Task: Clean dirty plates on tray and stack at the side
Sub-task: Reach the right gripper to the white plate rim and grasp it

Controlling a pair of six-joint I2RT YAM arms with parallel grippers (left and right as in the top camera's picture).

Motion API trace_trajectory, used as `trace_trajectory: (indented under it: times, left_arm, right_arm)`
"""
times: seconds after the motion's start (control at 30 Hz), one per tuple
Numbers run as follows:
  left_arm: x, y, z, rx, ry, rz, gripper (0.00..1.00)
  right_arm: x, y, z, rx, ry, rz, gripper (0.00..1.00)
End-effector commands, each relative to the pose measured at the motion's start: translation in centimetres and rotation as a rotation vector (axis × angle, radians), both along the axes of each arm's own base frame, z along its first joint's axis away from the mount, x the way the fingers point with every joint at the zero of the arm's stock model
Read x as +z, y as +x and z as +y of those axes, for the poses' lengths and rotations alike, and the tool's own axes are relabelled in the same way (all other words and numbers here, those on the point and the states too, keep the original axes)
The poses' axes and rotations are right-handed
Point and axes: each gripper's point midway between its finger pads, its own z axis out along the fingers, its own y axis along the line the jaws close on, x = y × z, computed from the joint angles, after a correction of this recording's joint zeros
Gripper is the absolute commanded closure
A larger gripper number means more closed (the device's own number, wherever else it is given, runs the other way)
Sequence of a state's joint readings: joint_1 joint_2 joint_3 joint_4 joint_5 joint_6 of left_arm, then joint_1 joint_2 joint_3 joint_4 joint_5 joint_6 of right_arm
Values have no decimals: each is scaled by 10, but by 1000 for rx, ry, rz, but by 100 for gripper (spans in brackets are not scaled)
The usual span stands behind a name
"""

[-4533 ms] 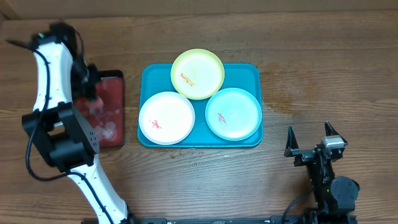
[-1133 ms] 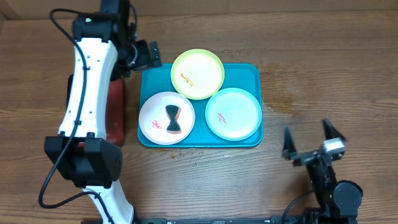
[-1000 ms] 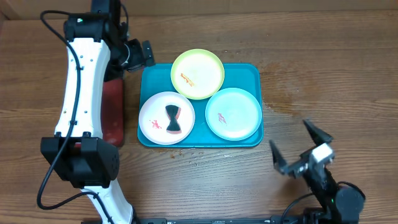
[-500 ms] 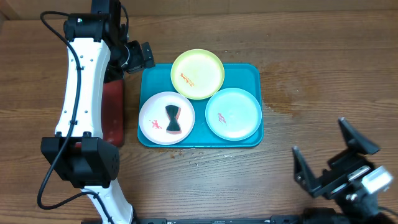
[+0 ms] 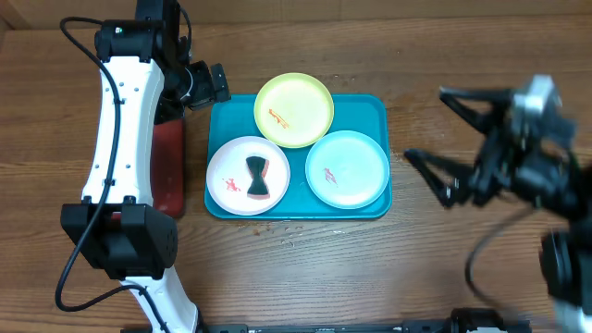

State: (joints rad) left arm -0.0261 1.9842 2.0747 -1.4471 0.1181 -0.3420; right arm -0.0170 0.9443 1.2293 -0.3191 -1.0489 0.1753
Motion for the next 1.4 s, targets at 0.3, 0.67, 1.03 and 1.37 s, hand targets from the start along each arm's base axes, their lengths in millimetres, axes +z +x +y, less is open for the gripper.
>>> trace_trajectory:
  times: [0.3, 0.67, 1.03, 1.37]
  left_arm:
    - [5, 1, -2, 11, 2, -14, 0]
    - [3, -5, -2, 10, 3, 13, 0]
    - [1, -19, -1, -76, 20, 62, 0]
    - [0, -25, -1, -91, 23, 84, 0]
  right_arm:
    - [-114, 95, 45, -152, -94, 670, 0]
    - [-229, 110, 68, -491, -497, 944, 0]
    - [-290, 131, 142, -281, -471, 1006, 29]
    - [-374, 134, 162, -387, -671, 983, 55]
